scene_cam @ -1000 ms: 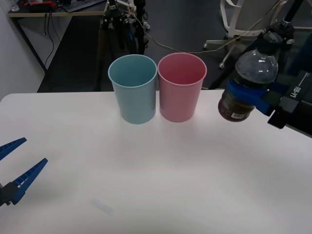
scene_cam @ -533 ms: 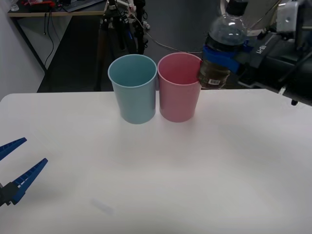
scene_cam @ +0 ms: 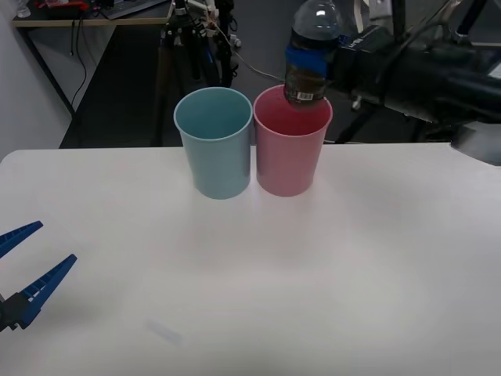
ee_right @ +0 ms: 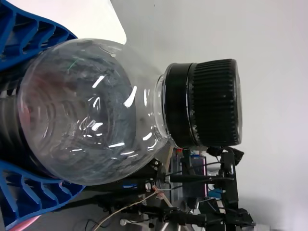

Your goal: Grasp the object on the table and drop it into the matching bin: aluminum can to the light blue bin, PET bottle to the pink bin.

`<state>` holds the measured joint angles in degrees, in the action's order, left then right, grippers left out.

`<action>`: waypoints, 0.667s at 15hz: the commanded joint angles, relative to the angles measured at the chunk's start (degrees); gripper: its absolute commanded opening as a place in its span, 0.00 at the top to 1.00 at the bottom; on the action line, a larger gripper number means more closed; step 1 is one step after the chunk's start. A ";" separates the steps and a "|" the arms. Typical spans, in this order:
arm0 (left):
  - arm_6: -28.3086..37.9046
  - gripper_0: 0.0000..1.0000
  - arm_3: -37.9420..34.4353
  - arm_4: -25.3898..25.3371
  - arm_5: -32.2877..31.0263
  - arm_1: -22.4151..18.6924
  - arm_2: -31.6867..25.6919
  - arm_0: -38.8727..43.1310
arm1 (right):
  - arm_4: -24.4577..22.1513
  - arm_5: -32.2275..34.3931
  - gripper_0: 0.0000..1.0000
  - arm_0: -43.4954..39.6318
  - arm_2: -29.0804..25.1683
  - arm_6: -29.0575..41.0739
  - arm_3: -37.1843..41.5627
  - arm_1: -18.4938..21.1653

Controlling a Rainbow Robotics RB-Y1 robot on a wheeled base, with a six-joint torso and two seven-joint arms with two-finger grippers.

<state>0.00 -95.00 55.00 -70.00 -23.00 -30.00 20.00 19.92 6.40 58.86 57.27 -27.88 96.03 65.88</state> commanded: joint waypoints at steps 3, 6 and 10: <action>0.00 0.00 0.00 0.00 0.00 0.00 0.00 0.00 | -0.67 0.01 1.00 4.24 3.12 0.02 -10.51 -7.52; 0.00 0.00 0.00 0.00 0.00 0.00 0.00 0.00 | -0.84 0.01 1.00 5.38 4.08 -0.42 -15.78 -11.66; 0.00 0.00 0.00 0.00 0.00 0.00 0.00 0.00 | -2.69 0.01 1.00 6.09 4.08 -0.86 -21.14 -16.40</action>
<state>0.00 -95.00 55.00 -70.00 -23.00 -30.00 20.00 17.59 6.41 64.81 61.36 -28.66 75.91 50.28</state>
